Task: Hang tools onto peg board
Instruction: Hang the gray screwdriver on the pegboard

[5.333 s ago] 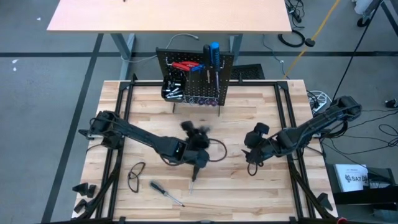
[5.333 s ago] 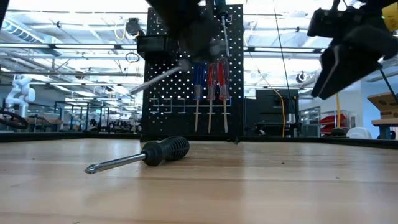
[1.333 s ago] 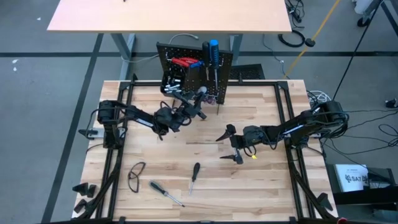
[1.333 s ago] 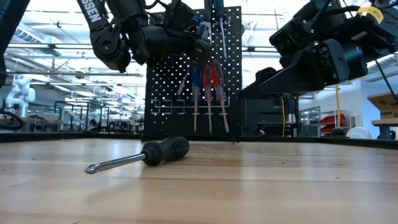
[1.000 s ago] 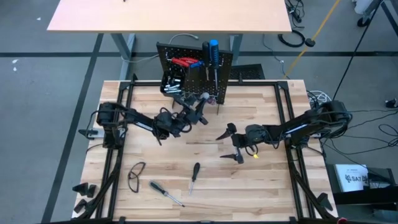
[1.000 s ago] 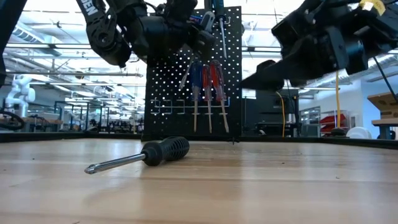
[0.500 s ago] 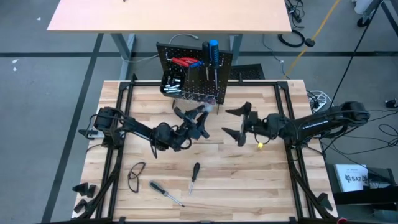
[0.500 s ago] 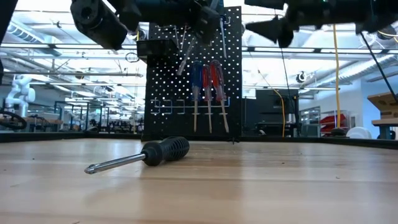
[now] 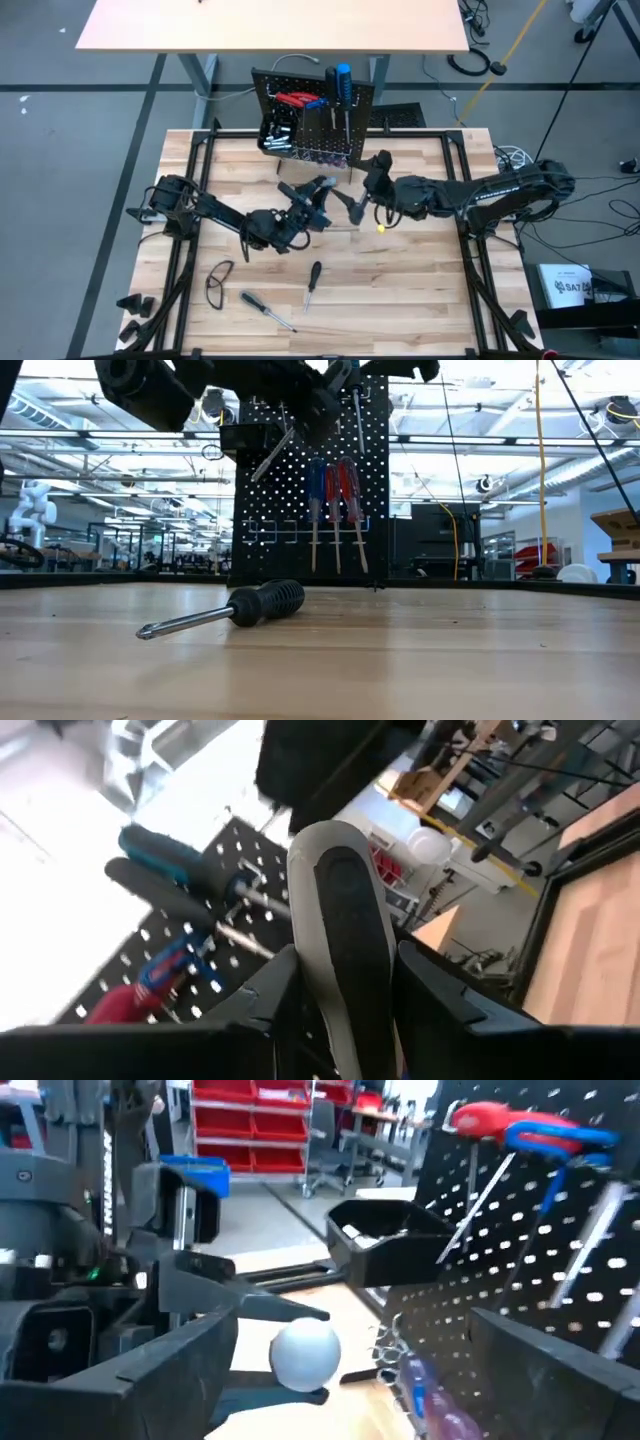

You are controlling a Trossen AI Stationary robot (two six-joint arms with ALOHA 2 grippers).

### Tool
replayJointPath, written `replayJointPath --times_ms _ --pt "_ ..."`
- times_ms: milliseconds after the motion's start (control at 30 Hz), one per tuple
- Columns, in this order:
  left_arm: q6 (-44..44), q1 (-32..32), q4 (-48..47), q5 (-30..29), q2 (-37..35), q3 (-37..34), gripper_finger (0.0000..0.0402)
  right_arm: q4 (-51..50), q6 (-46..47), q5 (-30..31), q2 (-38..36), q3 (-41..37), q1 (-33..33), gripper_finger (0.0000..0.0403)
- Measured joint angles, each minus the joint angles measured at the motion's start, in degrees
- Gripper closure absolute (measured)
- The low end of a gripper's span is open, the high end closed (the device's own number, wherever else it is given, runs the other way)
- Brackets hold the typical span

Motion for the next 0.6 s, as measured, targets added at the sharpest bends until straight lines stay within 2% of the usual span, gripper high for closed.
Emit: replayJointPath --times_ms 100,233,433,600 --pt "3.0 -0.7 0.9 2.3 0.0 -0.7 0.0276 -5.5 3.0 -0.8 1.7 3.6 0.0 0.0041" --pt "5.9 -1.0 2.0 5.0 0.0 -1.0 0.0276 -10.2 6.8 -6.0 3.6 6.5 -0.1 0.0062" --pt "7.1 -0.1 2.4 7.3 0.0 -1.0 0.0276 -10.7 8.3 -5.2 4.2 7.1 0.2 0.0087" --pt "7.1 0.2 2.4 7.8 0.0 -1.0 0.0276 -11.3 8.0 -0.9 4.2 7.1 0.3 0.0135"
